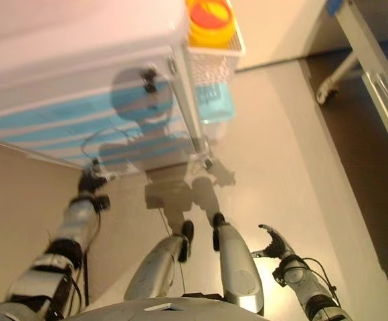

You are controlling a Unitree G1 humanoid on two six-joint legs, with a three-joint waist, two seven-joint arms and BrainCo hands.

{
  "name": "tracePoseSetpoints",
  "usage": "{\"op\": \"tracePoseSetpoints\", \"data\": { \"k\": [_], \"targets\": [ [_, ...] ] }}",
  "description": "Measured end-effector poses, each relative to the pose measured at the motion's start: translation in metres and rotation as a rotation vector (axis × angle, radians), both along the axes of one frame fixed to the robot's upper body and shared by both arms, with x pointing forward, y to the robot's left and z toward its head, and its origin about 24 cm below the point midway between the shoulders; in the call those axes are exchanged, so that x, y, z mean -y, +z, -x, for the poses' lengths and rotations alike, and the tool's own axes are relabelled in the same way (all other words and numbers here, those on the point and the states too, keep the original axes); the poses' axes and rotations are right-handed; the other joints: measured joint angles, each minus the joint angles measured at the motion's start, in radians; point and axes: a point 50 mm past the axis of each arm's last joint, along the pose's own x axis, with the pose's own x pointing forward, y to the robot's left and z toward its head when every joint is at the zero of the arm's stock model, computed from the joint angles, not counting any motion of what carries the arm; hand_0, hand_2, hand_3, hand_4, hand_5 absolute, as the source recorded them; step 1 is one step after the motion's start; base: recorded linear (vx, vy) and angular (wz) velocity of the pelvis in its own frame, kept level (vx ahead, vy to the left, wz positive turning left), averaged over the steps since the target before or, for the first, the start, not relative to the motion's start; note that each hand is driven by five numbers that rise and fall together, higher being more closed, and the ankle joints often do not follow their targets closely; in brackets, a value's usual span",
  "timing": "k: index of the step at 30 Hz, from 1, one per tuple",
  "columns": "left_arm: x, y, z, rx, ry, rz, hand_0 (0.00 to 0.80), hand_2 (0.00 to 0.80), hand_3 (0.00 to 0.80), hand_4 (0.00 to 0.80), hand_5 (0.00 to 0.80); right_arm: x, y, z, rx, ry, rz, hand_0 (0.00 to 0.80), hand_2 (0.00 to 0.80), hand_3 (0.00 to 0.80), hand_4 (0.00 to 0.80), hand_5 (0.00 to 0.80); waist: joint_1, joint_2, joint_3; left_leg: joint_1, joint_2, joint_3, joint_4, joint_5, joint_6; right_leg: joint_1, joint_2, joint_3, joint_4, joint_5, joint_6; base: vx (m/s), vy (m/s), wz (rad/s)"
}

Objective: Open the drawer and pick up the medicine

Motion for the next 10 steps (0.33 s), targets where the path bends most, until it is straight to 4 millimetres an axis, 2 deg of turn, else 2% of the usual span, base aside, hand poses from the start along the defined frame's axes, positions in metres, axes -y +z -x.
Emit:
{"op": "tracePoseSetpoints", "data": {
  "k": [3, 5, 7, 10],
  "targets": [
    [0.005, -0.040, 0.055, -0.187, -0.007, 0.083, 0.000, 0.000, 0.000, 0.000, 0.000, 0.002, -0.009, 0.014, -0.063, -0.016, -0.005, 0.000, 0.000, 0.000, 0.000, 0.000, 0.028, 0.012, -0.060, 0.113, 0.011, -0.017, -0.135, 0.041, 0.006, 0.109, 0.001, -0.025, -0.113, 0.016, 0.005, -0.028, -0.086, 0.26],
    [0.002, -0.057, 0.089, -0.291, 0.018, 0.130, 0.000, 0.000, 0.000, 0.000, 0.000, -0.001, -0.016, 0.025, -0.120, -0.029, -0.019, 0.000, 0.000, 0.000, 0.000, 0.000, 0.041, 0.009, -0.107, 0.152, 0.018, -0.025, -0.194, 0.063, 0.007, 0.158, 0.003, -0.049, -0.176, 0.027, 0.006, -0.099, -0.073, 0.35],
    [0.002, -0.068, 0.114, -0.384, 0.035, 0.176, 0.000, 0.000, 0.000, 0.000, 0.000, 0.000, -0.022, 0.035, -0.167, -0.060, -0.028, 0.000, 0.000, 0.000, 0.000, 0.000, 0.062, 0.005, -0.139, 0.184, 0.023, -0.030, -0.237, 0.080, 0.003, 0.206, 0.005, -0.068, -0.233, 0.039, 0.010, -0.114, -0.050, 0.36],
    [0.011, -0.081, 0.141, -0.502, 0.013, 0.270, 0.000, 0.000, 0.000, 0.000, 0.000, 0.002, -0.025, 0.042, -0.221, -0.103, -0.065, 0.000, 0.000, 0.000, 0.000, 0.000, 0.088, 0.002, -0.174, 0.203, 0.026, -0.030, -0.263, 0.092, -0.003, 0.263, 0.008, -0.097, -0.316, 0.067, 0.016, -0.116, -0.033, 0.27]
  ]
}}
